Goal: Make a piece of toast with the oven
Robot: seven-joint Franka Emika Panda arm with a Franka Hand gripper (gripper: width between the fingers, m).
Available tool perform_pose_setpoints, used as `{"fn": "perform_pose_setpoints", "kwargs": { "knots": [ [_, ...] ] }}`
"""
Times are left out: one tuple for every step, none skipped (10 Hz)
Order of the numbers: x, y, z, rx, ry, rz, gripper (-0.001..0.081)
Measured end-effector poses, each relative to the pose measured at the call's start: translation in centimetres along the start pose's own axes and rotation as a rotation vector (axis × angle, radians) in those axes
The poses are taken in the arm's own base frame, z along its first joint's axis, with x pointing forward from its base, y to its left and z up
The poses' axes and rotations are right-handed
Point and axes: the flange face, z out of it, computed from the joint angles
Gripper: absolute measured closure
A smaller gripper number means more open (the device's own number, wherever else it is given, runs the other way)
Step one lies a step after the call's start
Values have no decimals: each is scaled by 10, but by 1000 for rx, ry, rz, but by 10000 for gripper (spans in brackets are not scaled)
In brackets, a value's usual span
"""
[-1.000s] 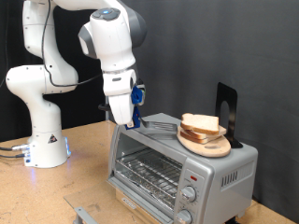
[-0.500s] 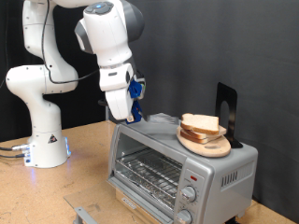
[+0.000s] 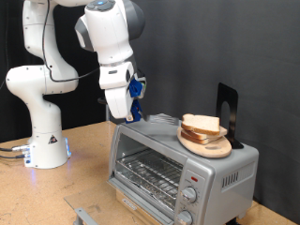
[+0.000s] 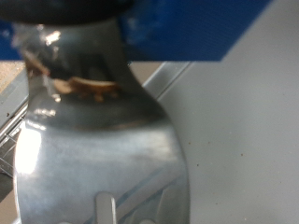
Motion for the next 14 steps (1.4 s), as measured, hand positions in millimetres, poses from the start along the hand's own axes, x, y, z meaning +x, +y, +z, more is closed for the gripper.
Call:
{"fn": "perform_pose_setpoints", "kwargs": {
  "knots": [
    [1, -1, 0, 0, 0, 7, 413],
    [4, -2, -1, 1, 3, 13, 413],
    [6, -3, -2, 2, 5, 21, 413],
    [10, -5, -2, 3, 6, 30, 413],
    [13, -5, -1, 2, 3, 35, 413],
    [16, -4, 0, -5, 0, 32, 413],
    [18, -2, 3, -15, -7, 27, 413],
    [18, -1, 5, -25, -13, 22, 413],
    [18, 0, 6, -28, -16, 21, 413],
    [19, 0, 6, -28, -17, 21, 413],
    [20, 0, 6, -27, -14, 21, 413],
    [21, 0, 6, -26, -10, 21, 413],
    [22, 0, 5, -26, -7, 19, 413],
    [22, 0, 5, -26, -6, 19, 413]
  ]
}}
